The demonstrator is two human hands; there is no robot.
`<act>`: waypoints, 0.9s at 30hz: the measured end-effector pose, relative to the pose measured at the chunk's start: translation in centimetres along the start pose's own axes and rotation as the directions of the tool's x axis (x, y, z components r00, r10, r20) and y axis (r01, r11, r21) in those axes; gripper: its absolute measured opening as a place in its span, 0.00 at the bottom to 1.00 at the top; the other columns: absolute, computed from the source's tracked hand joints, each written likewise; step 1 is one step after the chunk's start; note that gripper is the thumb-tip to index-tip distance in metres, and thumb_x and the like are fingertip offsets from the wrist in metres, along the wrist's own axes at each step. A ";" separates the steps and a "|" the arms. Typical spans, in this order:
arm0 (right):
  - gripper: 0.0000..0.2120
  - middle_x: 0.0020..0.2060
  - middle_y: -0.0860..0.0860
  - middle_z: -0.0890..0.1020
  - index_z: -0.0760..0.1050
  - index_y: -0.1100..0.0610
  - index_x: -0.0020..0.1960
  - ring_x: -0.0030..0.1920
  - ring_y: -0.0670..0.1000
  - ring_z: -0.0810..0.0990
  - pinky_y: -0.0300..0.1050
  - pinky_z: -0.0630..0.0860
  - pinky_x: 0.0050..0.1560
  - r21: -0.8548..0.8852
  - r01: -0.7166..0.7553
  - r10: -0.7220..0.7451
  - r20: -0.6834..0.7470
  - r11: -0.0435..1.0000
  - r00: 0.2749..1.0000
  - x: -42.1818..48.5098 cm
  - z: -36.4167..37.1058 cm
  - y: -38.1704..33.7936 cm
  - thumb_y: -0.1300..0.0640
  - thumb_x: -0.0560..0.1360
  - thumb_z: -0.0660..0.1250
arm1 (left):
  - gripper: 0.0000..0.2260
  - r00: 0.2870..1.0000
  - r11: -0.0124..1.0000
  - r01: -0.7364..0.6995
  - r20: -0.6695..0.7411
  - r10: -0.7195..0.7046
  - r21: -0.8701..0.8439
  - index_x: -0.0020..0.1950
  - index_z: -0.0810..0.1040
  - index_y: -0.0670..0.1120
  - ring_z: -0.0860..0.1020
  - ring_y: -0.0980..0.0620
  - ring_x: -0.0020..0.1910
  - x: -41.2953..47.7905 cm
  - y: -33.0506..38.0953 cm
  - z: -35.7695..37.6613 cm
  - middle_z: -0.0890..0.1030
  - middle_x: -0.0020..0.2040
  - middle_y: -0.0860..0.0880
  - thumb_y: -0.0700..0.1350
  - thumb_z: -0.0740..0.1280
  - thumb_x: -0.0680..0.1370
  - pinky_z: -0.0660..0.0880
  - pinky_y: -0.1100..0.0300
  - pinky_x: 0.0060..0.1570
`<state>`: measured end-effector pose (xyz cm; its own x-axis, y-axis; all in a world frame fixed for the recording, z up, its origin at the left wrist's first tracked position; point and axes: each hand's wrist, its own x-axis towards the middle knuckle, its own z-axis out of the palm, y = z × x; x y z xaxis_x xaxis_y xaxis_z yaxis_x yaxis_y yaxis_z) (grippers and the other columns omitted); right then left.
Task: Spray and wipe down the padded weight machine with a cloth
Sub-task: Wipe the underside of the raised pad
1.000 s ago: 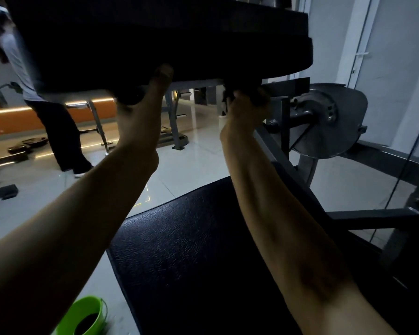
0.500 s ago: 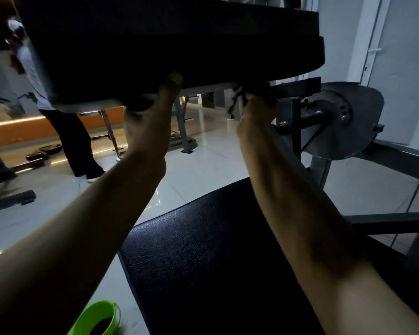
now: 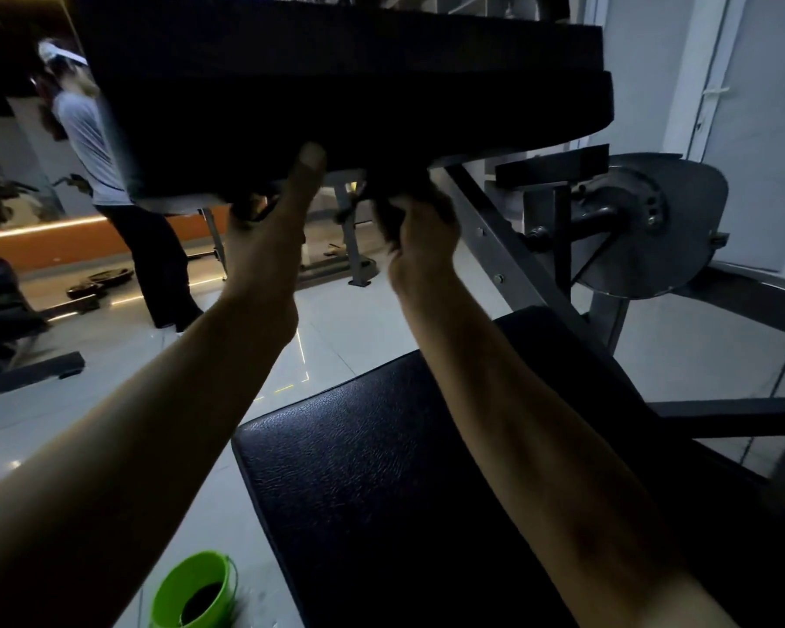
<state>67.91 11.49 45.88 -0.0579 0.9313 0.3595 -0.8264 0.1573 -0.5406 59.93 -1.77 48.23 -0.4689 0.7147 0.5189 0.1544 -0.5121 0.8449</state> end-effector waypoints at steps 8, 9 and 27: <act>0.14 0.55 0.59 0.83 0.77 0.56 0.54 0.59 0.62 0.83 0.58 0.79 0.63 -0.014 -0.042 0.040 -0.146 0.999 0.988 -1.6 1.1 -0.7 0.71 0.74 0.69 | 0.35 0.997 0.999 -0.006 -0.077 0.002 -0.053 0.63 0.73 0.56 0.76 0.56 0.65 -0.4 -0.3 -1.7 0.78 0.65 0.54 0.71 0.73 0.62 0.70 0.58 0.61; 0.13 0.53 0.59 0.83 0.77 0.56 0.53 0.58 0.62 0.83 0.58 0.78 0.62 -0.029 -0.064 0.062 -0.076 0.997 0.995 -2.8 2.2 0.6 0.71 0.75 0.69 | 0.33 0.995 0.999 -0.011 -0.098 0.006 -0.049 0.62 0.74 0.56 0.77 0.58 0.63 -0.5 -0.2 -1.4 0.79 0.63 0.56 0.71 0.72 0.63 0.70 0.59 0.60; 0.13 0.39 0.46 0.84 0.78 0.54 0.48 0.44 0.48 0.83 0.46 0.79 0.45 -0.088 0.196 -0.198 -0.010 0.977 0.980 -6.4 1.7 -1.6 0.72 0.75 0.72 | 0.27 0.994 0.999 -0.029 -0.105 0.026 -0.025 0.60 0.74 0.56 0.77 0.57 0.62 -0.5 -0.3 -1.7 0.79 0.61 0.55 0.69 0.71 0.67 0.71 0.58 0.58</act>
<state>68.63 4.78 45.69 0.1125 0.8851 0.4515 -0.7693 0.3652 -0.5242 58.65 -2.72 47.49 -0.5537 0.6468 0.5245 0.1466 -0.5443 0.8260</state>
